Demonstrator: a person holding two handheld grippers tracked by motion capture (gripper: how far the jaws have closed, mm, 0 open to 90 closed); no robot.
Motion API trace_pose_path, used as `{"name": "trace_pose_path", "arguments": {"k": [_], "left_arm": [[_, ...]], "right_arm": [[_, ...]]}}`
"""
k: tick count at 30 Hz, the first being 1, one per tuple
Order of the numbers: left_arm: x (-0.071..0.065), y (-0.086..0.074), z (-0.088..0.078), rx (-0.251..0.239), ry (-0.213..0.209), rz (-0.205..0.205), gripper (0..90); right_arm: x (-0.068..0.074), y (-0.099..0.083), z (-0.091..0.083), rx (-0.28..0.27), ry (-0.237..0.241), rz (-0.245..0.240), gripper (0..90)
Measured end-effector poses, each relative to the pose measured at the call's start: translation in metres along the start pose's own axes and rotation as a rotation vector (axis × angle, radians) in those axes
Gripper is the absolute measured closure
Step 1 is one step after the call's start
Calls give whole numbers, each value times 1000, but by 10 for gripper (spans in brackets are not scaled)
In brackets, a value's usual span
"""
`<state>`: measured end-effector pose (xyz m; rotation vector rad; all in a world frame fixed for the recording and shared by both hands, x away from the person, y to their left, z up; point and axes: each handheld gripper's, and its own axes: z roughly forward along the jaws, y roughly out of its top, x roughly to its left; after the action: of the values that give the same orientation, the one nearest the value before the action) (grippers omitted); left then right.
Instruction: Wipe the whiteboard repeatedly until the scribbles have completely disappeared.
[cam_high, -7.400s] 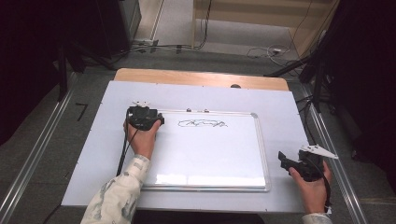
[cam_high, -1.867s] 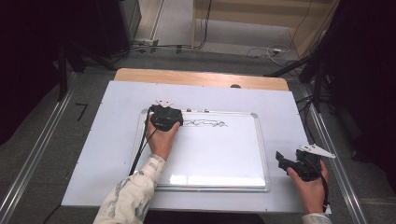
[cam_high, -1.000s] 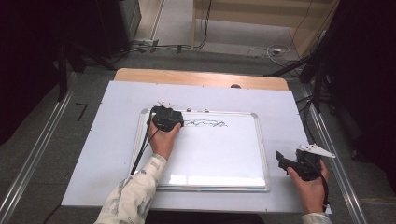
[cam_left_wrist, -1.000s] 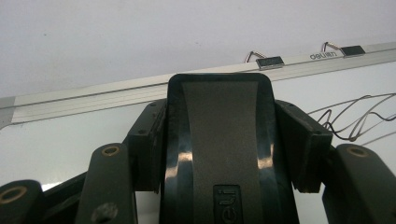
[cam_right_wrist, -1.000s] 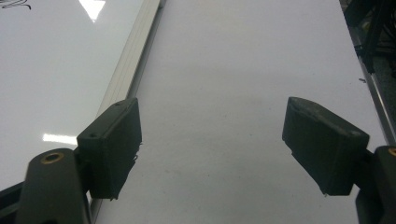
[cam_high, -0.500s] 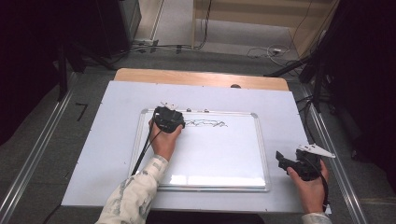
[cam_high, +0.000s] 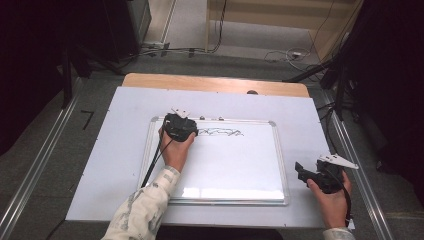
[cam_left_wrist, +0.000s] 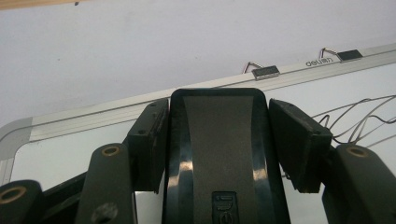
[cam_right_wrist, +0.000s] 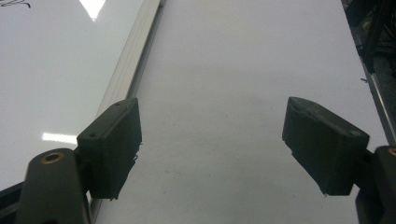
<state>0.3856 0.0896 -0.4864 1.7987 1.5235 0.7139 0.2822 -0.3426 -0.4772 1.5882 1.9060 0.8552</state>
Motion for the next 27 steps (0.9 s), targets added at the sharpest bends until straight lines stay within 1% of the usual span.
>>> {"name": "trace_pose_path", "arguments": {"k": [2, 6, 11, 14, 17, 19, 23, 27], "left_arm": [[-1, 0, 1, -5, 3, -2, 413], [-1, -1, 2, 0, 5, 7, 412], [-1, -1, 3, 4, 7, 9, 412], [-2, 0, 4, 10, 8, 24, 414], [-5, 1, 5, 13, 14, 49, 416], [-7, 1, 5, 11, 11, 49, 417], [-12, 2, 7, 11, 6, 61, 417], [-16, 3, 8, 7, -1, 62, 416]], "right_arm": [[0, 0, 0, -1, 1, -3, 184], [0, 0, 0, -1, 0, 1, 184], [0, 0, 0, -1, 0, 1, 184], [0, 0, 0, -3, 0, -3, 184], [0, 0, -1, -4, 1, 0, 184], [0, 0, -1, -3, -1, 2, 184], [0, 0, -1, -4, 1, 4, 184], [0, 0, -1, -3, 1, 1, 184]]}}
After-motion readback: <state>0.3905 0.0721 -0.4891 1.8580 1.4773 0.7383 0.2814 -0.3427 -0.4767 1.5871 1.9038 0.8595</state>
